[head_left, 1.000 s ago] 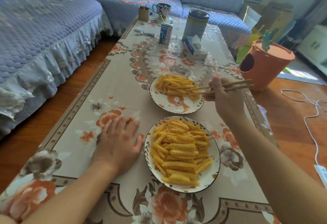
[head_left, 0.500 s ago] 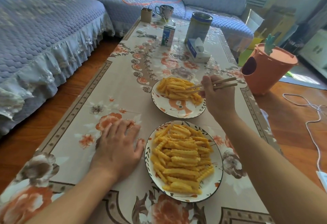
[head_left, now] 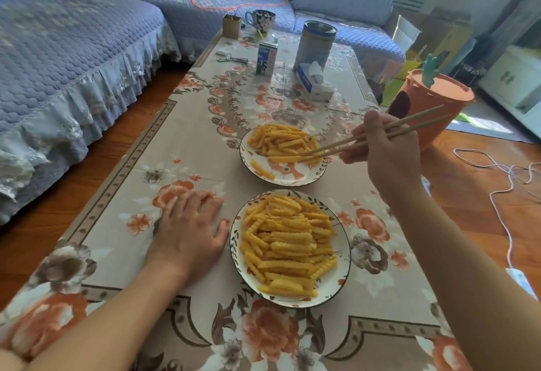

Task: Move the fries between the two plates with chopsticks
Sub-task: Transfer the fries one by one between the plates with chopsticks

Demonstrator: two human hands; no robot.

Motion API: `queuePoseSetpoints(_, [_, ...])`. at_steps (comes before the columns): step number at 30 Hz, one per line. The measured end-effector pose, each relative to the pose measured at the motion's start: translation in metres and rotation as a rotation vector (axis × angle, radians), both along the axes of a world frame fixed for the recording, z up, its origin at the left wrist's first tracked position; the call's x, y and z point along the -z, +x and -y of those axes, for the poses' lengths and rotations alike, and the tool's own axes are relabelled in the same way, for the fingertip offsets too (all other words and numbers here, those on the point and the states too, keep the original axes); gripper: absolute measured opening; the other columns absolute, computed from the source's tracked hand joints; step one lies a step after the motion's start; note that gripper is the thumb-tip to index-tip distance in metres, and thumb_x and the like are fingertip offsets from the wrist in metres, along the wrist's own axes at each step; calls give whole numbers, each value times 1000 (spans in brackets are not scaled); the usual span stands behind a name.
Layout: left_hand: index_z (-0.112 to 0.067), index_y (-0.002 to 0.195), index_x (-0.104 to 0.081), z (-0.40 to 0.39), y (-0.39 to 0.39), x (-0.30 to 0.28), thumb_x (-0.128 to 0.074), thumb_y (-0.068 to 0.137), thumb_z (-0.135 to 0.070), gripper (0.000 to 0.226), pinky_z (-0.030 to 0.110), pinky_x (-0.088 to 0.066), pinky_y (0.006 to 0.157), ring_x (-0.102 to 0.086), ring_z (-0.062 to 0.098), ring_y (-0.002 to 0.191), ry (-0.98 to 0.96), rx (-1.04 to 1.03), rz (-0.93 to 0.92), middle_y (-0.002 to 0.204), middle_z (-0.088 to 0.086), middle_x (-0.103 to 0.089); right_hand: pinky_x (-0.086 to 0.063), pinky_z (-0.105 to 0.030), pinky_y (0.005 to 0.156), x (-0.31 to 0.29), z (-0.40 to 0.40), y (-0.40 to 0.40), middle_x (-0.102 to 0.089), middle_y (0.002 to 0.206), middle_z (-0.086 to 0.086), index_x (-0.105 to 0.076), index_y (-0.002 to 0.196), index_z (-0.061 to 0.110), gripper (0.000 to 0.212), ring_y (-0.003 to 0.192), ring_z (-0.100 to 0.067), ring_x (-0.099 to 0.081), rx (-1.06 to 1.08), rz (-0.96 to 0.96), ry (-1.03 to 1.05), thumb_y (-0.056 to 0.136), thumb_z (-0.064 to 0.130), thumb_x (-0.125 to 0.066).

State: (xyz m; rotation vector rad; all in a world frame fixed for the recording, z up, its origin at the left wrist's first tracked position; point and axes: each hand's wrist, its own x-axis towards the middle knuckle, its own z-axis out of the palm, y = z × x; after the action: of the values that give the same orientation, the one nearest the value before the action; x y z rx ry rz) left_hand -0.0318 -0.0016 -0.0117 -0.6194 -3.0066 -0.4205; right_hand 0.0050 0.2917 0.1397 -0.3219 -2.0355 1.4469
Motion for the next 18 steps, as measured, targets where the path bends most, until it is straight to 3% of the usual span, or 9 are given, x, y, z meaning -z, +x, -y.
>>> queuePoseSetpoints(7, [-32, 139, -52, 0, 2, 0, -29, 92, -56, 58, 48, -25, 120, -35, 25, 139, -7, -8, -2, 144, 1, -49, -62, -43, 57, -11, 16, 81, -68, 61, -16, -66, 82, 2, 42, 55, -37, -70, -120, 111, -110, 101, 37, -51])
queuePoseSetpoints(18, [-29, 139, -54, -1, 1, 1, -32, 92, -55, 58, 48, -25, 119, -37, 26, 138, -12, -12, -13, 145, 4, -50, -57, -31, 47, 27, 23, 131, -66, 61, -23, -67, 81, -2, 36, 49, -32, -67, -136, 144, -204, 94, 29, -56])
